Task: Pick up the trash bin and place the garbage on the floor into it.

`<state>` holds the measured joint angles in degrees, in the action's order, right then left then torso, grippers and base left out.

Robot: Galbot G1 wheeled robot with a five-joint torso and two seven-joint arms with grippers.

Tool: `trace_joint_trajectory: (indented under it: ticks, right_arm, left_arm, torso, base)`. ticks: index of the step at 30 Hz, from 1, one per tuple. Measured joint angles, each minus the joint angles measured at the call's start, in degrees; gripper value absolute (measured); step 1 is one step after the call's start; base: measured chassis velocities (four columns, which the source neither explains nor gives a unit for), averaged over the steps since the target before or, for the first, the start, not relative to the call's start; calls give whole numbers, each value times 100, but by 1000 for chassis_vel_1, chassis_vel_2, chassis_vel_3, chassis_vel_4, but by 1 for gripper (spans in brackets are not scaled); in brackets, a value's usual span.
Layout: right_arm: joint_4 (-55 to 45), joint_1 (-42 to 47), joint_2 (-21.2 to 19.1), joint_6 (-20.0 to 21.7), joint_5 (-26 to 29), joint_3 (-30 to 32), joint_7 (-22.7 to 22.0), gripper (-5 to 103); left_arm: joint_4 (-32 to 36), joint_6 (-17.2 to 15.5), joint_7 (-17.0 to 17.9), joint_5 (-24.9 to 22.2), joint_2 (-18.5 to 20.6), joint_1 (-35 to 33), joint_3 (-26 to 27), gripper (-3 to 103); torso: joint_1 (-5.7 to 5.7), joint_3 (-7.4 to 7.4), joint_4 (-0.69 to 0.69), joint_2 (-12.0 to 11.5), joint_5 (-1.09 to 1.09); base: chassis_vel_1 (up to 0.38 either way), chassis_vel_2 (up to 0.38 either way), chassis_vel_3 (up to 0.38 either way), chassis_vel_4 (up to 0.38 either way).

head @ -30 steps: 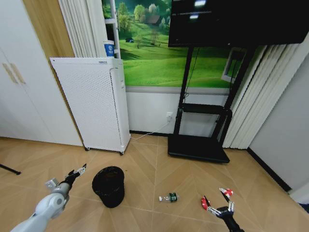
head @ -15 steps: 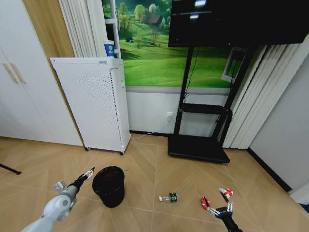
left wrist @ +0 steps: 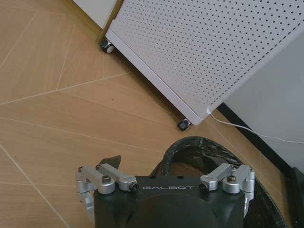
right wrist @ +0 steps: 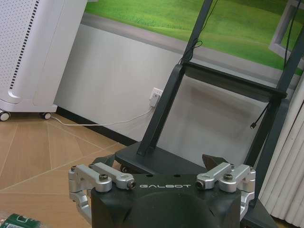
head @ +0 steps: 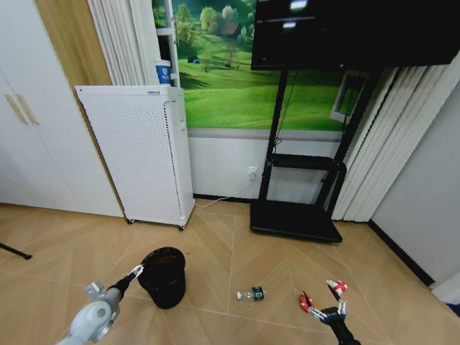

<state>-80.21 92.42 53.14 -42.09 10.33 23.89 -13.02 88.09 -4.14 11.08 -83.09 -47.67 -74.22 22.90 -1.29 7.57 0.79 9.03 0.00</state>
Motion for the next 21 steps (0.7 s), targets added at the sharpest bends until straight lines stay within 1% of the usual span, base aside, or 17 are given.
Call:
trace_joint_trajectory:
  ticks: [7, 8, 9, 11, 12, 14, 16, 20, 21]
  right_arm:
    - [-4, 113, 99, -59, -70, 71, 0, 100]
    - [-2, 132, 115, -76, -88, 88, 0, 100]
    - [-2, 132, 115, -76, -88, 88, 0, 100]
    - [8, 167, 136, -108, -116, 122, 1, 100]
    - [8, 167, 136, -108, -116, 122, 1, 100]
    - [-15, 195, 143, -119, -120, 150, -4, 100]
    - [-34, 206, 144, -120, -119, 156, -9, 100]
    - [-95, 249, 170, -121, -116, 171, -34, 100]
    - [-95, 249, 170, -121, -116, 171, -34, 100]
  left_arm:
    - [-47, -21, 33, -35, 8, 69, -4, 97]
    - [-53, -26, 43, -45, 12, 82, -7, 94]
    - [-53, -26, 43, -45, 12, 82, -7, 94]
    - [-81, -27, 67, -53, 31, 107, -14, 85]
    - [-81, -27, 67, -53, 31, 107, -14, 85]
    - [-132, -27, 103, -59, 34, 124, -20, 74]
    - [-159, -25, 108, -53, 30, 128, -23, 74]
    - [-232, -22, 118, -71, 24, 132, -25, 52]
    - [-232, -22, 118, -71, 24, 132, -25, 52]
  torso:
    - [0, 0, 1, 0, 0]
    - [0, 0, 1, 0, 0]
    - [0, 0, 1, 0, 0]
    - [0, 0, 1, 0, 0]
    - [0, 0, 1, 0, 0]
    - [0, 0, 0, 0, 0]
    - [0, 0, 0, 0, 0]
    - [0, 0, 0, 0, 0]
    - [0, 0, 0, 0, 0]
  base:
    - [0, 0, 0, 0]
    - [0, 0, 0, 0]
    - [0, 0, 0, 0]
    - [0, 0, 0, 0]
    - [0, 0, 0, 0]
    - [0, 0, 0, 0]
    - [0, 0, 0, 0]
    - [0, 0, 0, 0]
    - [0, 0, 0, 0]
